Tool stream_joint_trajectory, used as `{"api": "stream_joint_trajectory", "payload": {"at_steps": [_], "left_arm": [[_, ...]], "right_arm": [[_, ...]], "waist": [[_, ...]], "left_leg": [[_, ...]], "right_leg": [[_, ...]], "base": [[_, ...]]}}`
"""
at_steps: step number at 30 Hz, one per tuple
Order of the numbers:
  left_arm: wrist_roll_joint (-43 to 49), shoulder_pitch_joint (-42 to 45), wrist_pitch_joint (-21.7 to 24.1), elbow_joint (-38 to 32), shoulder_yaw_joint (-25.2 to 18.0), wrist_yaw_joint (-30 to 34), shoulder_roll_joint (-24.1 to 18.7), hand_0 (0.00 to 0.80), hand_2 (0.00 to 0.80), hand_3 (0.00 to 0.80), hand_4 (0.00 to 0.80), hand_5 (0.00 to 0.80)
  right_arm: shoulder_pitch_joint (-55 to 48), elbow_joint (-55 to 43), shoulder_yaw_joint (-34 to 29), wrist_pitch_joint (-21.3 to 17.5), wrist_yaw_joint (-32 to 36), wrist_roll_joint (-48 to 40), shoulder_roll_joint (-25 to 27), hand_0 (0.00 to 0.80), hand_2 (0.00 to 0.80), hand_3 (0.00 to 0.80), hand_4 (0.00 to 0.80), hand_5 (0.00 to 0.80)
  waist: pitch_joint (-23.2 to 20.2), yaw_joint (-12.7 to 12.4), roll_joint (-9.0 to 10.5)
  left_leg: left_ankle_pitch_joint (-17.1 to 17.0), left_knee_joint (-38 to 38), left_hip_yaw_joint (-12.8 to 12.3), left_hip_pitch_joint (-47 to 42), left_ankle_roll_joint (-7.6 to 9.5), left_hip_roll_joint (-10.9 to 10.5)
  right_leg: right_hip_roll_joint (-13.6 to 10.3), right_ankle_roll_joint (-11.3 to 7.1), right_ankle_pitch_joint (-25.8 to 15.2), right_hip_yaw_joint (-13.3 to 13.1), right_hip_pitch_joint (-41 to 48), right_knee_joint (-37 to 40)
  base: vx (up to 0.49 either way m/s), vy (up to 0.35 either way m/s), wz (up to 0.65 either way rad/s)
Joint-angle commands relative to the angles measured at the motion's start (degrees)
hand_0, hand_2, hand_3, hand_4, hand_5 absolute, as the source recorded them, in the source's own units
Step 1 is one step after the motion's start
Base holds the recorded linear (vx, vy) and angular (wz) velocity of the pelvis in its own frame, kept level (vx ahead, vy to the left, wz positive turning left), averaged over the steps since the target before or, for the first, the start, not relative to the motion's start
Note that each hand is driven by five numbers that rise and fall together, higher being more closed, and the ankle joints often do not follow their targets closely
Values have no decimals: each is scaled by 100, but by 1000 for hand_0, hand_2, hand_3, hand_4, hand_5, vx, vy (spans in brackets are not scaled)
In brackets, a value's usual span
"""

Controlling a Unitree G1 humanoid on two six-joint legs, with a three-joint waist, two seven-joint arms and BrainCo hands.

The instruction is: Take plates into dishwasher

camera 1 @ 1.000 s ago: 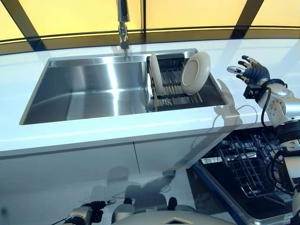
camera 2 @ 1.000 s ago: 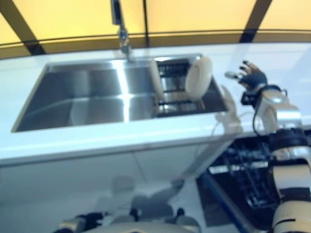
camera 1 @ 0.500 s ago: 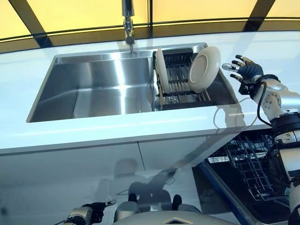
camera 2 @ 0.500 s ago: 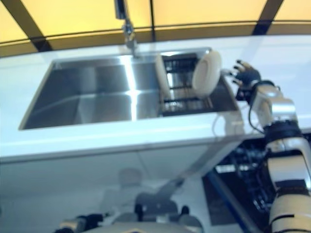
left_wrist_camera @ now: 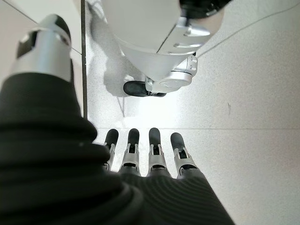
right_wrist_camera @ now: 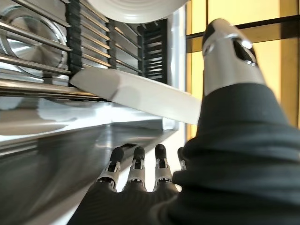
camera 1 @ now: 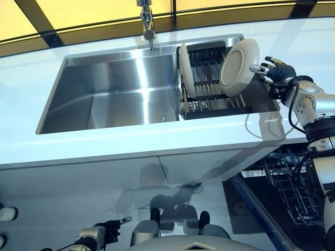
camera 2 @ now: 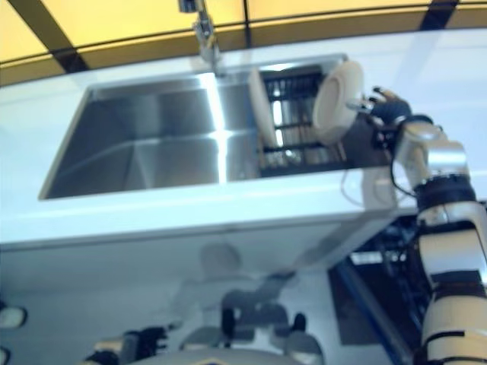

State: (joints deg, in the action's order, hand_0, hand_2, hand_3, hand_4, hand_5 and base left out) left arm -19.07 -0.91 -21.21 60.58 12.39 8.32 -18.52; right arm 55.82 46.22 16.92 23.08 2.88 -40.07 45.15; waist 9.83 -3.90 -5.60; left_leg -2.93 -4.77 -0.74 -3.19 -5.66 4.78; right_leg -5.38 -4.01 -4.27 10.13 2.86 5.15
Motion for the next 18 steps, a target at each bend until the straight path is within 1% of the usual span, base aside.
{"api": "stream_joint_trajectory", "payload": {"at_steps": [1, 12, 18], "left_arm": [[-129, -300, -100, 100, 490, -71, -205, 0, 0, 0, 0, 0], [-254, -307, -114, 53, 478, -101, -220, 0, 0, 0, 0, 0], [-352, -298, -158, 75, 473, -153, -200, 0, 0, 0, 0, 0]], "right_arm": [[1140, 186, 475, -92, 44, 4, 113, 0, 0, 0, 0, 0], [1376, 303, 638, 29, 133, 139, 170, 0, 0, 0, 0, 0], [1460, 420, 680, 107, 223, 238, 136, 0, 0, 0, 0, 0]], "waist": [[99, -126, 346], [156, -150, 336], [105, -193, 337]], "left_leg": [[48, 67, -161, 137, 73, -188], [15, 75, -166, 112, 42, -167], [13, 62, -137, 70, 34, -168]], "right_leg": [[-299, -158, 65, 169, -141, -238], [-293, -136, 83, 193, -64, -225], [-292, -126, 101, 224, 33, -178]], "base": [[0, 0, 0], [3, 0, 0], [31, 12, 7]]}}
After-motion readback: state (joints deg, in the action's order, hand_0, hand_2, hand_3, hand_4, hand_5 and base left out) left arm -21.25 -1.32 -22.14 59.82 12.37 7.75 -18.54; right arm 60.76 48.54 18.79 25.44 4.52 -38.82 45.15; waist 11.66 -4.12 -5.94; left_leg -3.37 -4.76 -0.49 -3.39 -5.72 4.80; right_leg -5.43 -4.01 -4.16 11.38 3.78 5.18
